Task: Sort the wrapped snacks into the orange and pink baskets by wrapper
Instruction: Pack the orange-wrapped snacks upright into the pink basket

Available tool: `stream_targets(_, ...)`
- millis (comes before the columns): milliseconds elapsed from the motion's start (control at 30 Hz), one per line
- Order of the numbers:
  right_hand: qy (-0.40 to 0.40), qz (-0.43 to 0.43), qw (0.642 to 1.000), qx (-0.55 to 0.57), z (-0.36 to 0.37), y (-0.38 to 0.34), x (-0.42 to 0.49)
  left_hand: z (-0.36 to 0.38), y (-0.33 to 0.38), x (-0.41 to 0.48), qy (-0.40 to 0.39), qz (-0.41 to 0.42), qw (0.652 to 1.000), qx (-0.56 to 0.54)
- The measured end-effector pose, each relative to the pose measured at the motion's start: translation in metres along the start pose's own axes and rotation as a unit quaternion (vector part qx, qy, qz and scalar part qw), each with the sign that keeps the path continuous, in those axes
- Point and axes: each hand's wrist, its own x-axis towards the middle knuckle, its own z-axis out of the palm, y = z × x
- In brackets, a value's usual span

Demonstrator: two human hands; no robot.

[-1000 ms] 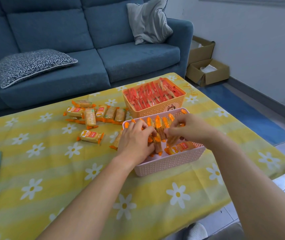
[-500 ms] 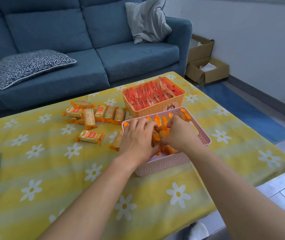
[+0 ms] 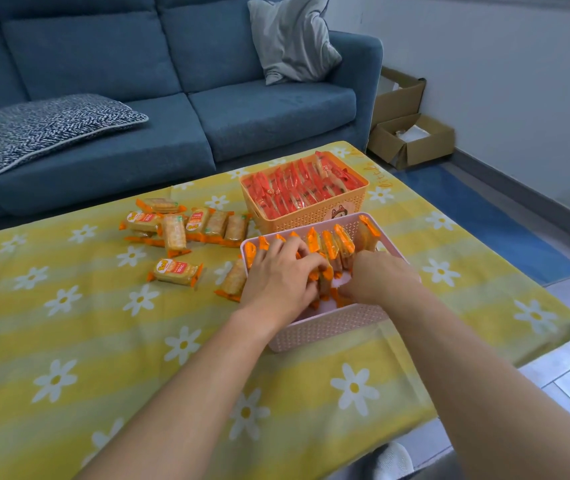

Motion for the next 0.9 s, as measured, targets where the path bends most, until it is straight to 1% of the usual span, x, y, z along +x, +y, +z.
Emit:
stream_targets(100,-0.015,0.040,0.998,-0.047,0.003,-0.008,0.003,-0.001,0.001,-0.001,0.001,-0.003,1.000,-0.007)
stream_targets(233,-0.015,0.053,0.998,-0.041,0.006,-0.015,0.002,-0.003,0.002,-0.001,-0.007,-0.005,1.000,-0.010)
stream_targets(333,-0.001,0.035,0.999,0.005,-0.001,-0.013,-0.001,-0.005,0.002,-0.001,-0.014,-0.005,1.000,-0.012)
stream_targets(400,-0.002,0.022,0.997,0.068,-0.010,-0.005,0.000,-0.005,0.002,-0.001,-0.013,-0.005,1.000,-0.019)
stream_targets(500,0.001,0.012,0.984,0.180,-0.021,0.007,-0.003,-0.004,0.001,-0.001,-0.007,-0.007,1.000,-0.027)
stream_targets(633,0.020,0.017,0.966,0.257,-0.020,0.010,-0.001,-0.002,0.000,-0.001,-0.008,-0.009,0.999,-0.047)
stream_targets(700,0.025,0.002,0.960,0.280,-0.016,0.006,0.002,-0.003,0.000,-0.001,-0.014,-0.012,0.998,-0.065)
stream_targets(833,0.041,-0.015,0.963,0.264,-0.010,-0.001,0.004,-0.007,-0.001,0.000,-0.013,-0.024,0.994,-0.106)
stream_targets(900,0.063,-0.017,0.963,0.263,-0.013,-0.002,0.002,-0.009,-0.001,-0.001,-0.023,-0.029,0.994,-0.105)
